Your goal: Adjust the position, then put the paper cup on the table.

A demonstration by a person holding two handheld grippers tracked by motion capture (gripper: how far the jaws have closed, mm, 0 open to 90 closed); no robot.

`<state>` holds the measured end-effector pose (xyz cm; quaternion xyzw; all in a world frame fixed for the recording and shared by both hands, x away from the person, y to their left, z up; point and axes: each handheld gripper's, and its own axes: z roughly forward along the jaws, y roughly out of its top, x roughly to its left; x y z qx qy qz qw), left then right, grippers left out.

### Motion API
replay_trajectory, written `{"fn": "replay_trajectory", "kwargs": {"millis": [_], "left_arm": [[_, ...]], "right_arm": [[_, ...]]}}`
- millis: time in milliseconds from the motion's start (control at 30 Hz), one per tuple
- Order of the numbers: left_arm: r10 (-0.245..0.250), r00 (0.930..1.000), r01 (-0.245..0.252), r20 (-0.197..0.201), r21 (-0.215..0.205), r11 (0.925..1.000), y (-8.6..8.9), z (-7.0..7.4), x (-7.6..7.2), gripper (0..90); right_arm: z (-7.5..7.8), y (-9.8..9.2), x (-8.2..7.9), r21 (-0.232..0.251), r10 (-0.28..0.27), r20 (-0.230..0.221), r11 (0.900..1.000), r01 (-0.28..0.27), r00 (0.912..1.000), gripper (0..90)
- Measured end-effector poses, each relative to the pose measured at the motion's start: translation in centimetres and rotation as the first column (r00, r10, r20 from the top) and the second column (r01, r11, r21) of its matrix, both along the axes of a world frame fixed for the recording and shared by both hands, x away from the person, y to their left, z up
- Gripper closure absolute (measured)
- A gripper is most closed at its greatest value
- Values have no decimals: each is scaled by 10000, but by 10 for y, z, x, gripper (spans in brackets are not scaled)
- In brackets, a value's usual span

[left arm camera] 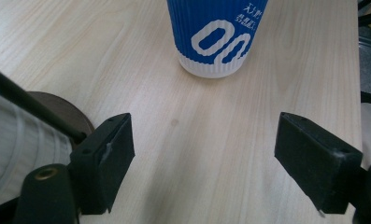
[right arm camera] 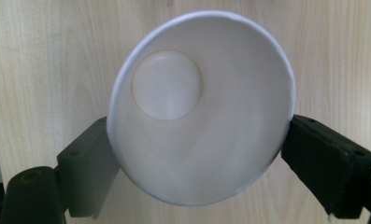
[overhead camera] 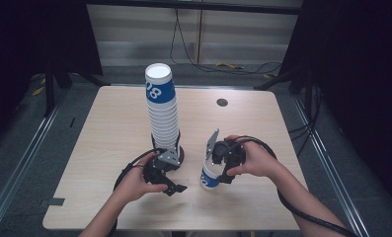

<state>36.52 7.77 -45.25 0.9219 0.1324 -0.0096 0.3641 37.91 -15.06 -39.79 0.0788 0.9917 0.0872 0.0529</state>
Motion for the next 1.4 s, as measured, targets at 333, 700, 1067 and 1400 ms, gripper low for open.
{"fn": "replay_trajectory", "kwargs": {"millis": [333, 700, 1067, 1400], "left_arm": [[47, 10000, -47, 50, 78, 10000, 0, -3, 1, 197], [-39, 10000, 38, 39, 208, 9998, 0, -3, 2, 197], [138, 9999, -139, 40, 207, 9997, 6, -2, 1, 197], [213, 9998, -213, 23, 266, 9994, 11, -3, 0, 197]], "right_arm": [[0, 3, -3, -19, 181, 29, 9998, -181, 9998, 126], [0, -1, -6, 105, 248, -121, 9996, -247, 9996, 122], [-1, -6, -8, 635, 169, -62, 9978, -164, 9998, 120], [-3, -15, -12, 1218, 104, -16, 9925, -101, 9999, 122]]}}
